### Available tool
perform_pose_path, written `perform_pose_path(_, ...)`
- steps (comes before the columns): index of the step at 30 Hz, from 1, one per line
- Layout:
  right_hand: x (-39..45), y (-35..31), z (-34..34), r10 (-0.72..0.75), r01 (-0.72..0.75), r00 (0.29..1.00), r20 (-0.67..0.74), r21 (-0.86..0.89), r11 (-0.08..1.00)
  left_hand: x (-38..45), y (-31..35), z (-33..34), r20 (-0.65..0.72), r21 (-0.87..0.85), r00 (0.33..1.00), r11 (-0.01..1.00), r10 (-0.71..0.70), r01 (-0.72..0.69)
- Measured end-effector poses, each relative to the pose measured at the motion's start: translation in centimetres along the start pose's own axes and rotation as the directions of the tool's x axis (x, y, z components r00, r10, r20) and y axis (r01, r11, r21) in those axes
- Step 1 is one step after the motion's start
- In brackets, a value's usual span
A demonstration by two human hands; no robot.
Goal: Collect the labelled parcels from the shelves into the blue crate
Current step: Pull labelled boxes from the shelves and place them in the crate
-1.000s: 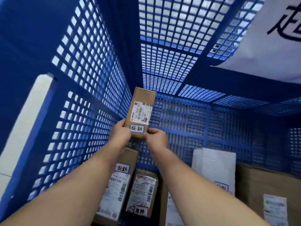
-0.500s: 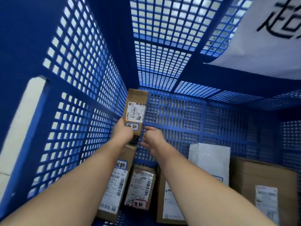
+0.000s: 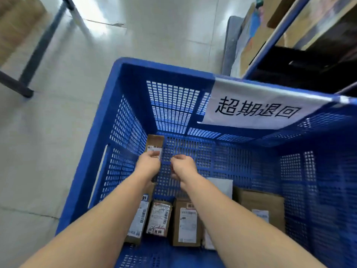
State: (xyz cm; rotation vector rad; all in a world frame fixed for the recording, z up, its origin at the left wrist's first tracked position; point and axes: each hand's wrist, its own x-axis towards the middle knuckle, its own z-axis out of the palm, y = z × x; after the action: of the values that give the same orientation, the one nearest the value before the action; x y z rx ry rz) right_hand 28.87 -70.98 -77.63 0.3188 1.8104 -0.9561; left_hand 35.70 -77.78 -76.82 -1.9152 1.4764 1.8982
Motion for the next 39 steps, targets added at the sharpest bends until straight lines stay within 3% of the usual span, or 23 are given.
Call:
perform_pose_path(7, -11.1, -5.7, -5.8, -0.172, 0.169, 0.984, -0.039, -0.060, 0.984, -11.1, 7.5, 0.2, 0.043, -0.020, 0.994, 0.995, 0.098, -0.097)
perform_pose_path(19, -31.6, -12.0, -20.9, -0.326, 0.353, 0.926, -0.193, 0.128, 0.927, -33.4, 18.2, 4.3, 0.199, -0.106, 0.947, 0.967, 0.251, -0.233)
perform_pose_path(28, -44.3, -10.9, -30.5, -0.349, 0.496, 0.810, -0.471, 0.234, 0.836, -47.8, 22.2, 9.6, 0.451, -0.097, 0.800, 0.913, 0.395, -0.396)
perform_pose_path(39, -57.0, -2.0, -38.8, -0.210, 0.610, 0.616, -0.760, 0.291, 0.737, -62.2, 18.5, 13.6, 0.716, -0.071, 0.556, 0.837, 0.421, -0.542)
